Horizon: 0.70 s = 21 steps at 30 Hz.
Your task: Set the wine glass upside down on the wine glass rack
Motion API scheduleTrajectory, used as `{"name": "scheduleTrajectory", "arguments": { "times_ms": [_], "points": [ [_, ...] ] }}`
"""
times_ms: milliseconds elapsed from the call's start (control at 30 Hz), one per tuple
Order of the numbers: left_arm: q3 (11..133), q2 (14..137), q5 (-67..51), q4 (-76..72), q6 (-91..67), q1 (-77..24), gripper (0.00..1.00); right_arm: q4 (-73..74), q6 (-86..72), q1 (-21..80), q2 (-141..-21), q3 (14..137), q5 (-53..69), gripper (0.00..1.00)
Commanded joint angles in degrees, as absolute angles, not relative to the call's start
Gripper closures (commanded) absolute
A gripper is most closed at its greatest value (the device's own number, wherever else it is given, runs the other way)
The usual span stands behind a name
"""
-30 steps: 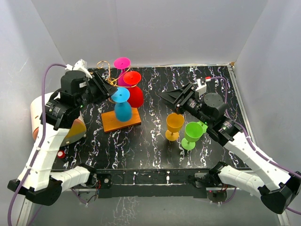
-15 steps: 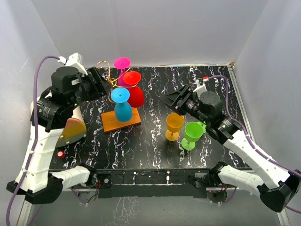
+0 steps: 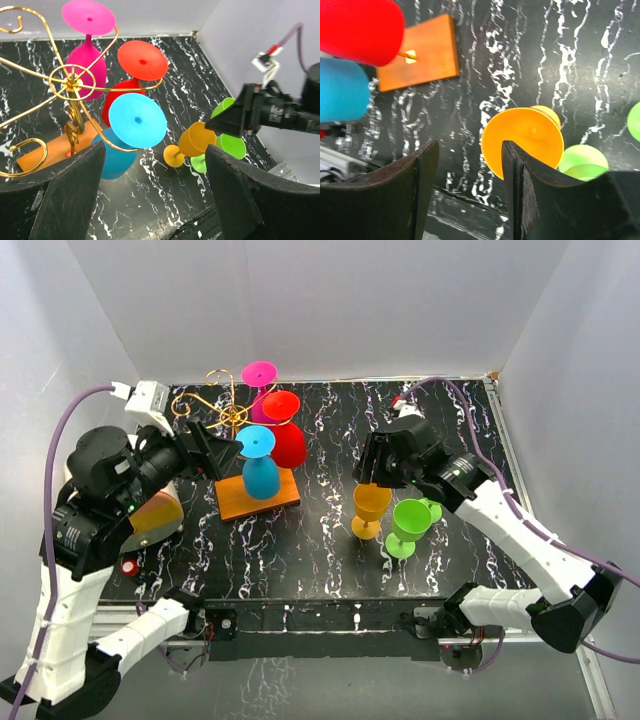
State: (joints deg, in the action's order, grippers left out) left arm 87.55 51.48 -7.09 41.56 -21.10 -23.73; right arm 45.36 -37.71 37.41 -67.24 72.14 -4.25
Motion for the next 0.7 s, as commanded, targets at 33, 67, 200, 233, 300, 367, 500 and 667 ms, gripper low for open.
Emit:
{"name": "scheduleTrajectory", "arguments": {
  "times_ms": [33,67,200,233,300,367,500,667],
  "points": [
    [83.9,48.1,-11.4,31.1,-19.6,-23.6,0.20,53.9,-33.5,44.1,-73.3,76.2,-15.5,0.49],
    [83.6,47.8,-11.4,30.7,-19.5,-23.6,0.20,54.5,-33.7,45.4,-74.7,76.5,-17.1,0.49],
    [83.4,47.1,-11.1,30.7,-19.3,-23.6,0.20,54.2,-34.3,48.7,-78.8,77.6,-20.4,0.50],
    [83.3,47.0,-11.1,30.7,-19.3,-23.6,0.20,54.0,-34.5,49.0,-79.4,77.7,-21.2,0.50],
    [83.2,46.8,-11.1,30.6,-19.2,-23.5,0.20,54.4,-34.9,49.2,-80.7,78.0,-22.7,0.51],
    [83.1,46.6,-10.9,30.5,-19.2,-23.6,0.20,53.8,-34.7,49.3,-81.5,77.7,-23.2,0.55],
    [83.1,46.0,-10.7,29.0,-20.7,-23.6,0.20,50.1,-31.9,49.6,-82.2,75.6,-21.9,0.77],
    [85.1,47.0,-13.5,28.4,-22.0,-23.6,0.20,48.6,-30.0,49.6,-83.8,76.1,-21.2,0.87]
  ]
}}
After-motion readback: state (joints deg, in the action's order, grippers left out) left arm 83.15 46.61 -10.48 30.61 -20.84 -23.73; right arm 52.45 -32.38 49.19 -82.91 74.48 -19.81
